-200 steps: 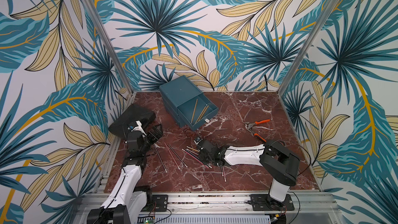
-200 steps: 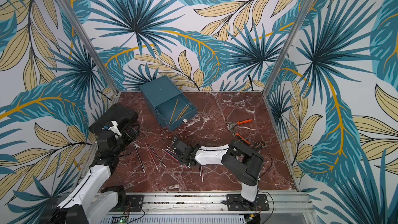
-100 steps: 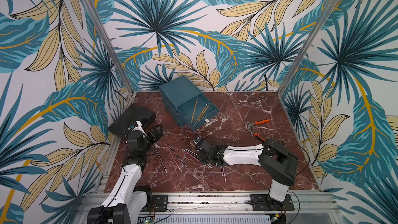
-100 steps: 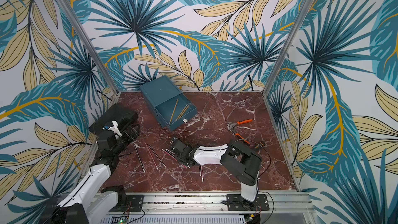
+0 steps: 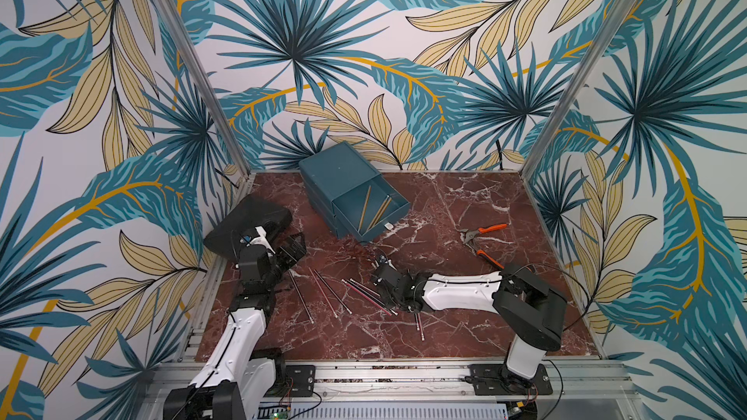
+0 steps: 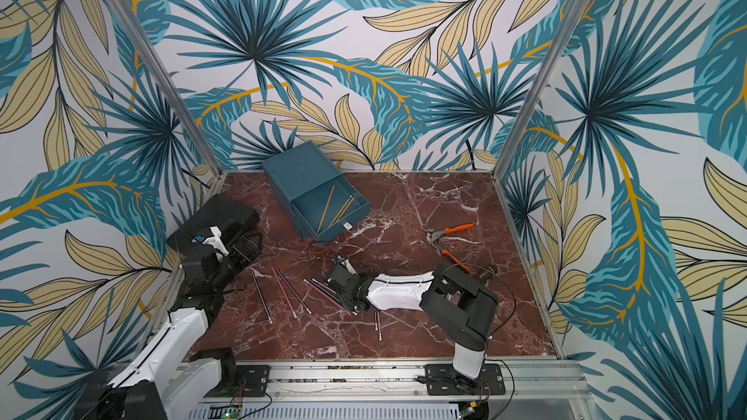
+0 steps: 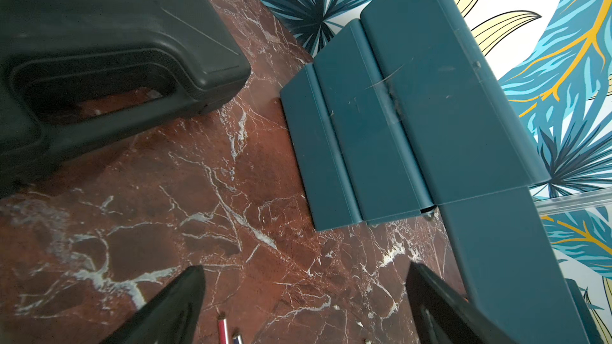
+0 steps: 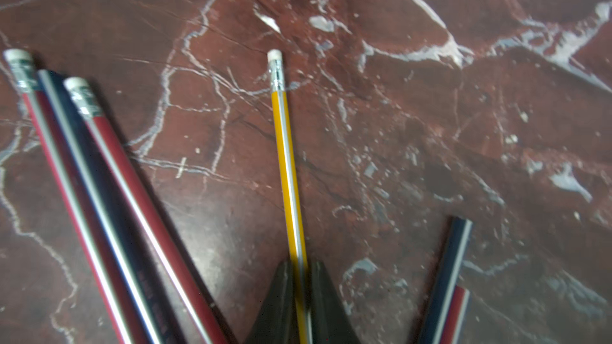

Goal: Please place the pencils in the drawer according to their color
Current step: Pick up the pencil from the center of the board.

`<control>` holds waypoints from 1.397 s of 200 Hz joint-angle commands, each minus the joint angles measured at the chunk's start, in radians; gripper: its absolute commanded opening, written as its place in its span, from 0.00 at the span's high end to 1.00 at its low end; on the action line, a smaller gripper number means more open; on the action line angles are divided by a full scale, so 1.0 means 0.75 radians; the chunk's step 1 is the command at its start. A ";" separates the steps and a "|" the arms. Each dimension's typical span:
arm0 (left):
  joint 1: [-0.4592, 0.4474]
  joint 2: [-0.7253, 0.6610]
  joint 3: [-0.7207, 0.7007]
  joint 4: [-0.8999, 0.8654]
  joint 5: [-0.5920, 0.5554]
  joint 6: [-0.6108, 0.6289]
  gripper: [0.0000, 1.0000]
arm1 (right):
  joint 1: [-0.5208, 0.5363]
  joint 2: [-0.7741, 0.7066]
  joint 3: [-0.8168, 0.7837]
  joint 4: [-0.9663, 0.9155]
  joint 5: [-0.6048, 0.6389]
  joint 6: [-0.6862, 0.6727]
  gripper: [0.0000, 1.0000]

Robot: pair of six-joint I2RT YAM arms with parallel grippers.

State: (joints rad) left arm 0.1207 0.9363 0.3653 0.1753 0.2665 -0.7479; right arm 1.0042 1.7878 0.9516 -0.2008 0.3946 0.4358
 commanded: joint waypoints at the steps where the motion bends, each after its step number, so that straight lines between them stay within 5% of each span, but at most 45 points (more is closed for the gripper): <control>1: 0.006 0.001 0.024 0.023 0.002 0.029 0.00 | -0.019 -0.011 -0.050 -0.237 0.013 0.153 0.84; 123: 0.005 0.050 0.055 0.019 -0.019 0.058 0.00 | -0.156 0.032 -0.022 -0.359 -0.150 0.342 0.80; 207: 0.005 0.122 0.061 0.081 -0.010 0.055 0.00 | -0.160 0.115 0.029 -0.370 -0.207 0.356 1.00; 279: 0.006 0.124 0.064 0.088 -0.018 0.064 0.00 | -0.161 -0.049 0.046 -0.363 -0.169 0.328 1.00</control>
State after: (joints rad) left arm 0.1207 1.0298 0.3801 0.2134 0.2581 -0.7212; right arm 0.8898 1.7817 1.0191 -0.3943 0.2852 0.6880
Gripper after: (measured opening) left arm 0.999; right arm 0.098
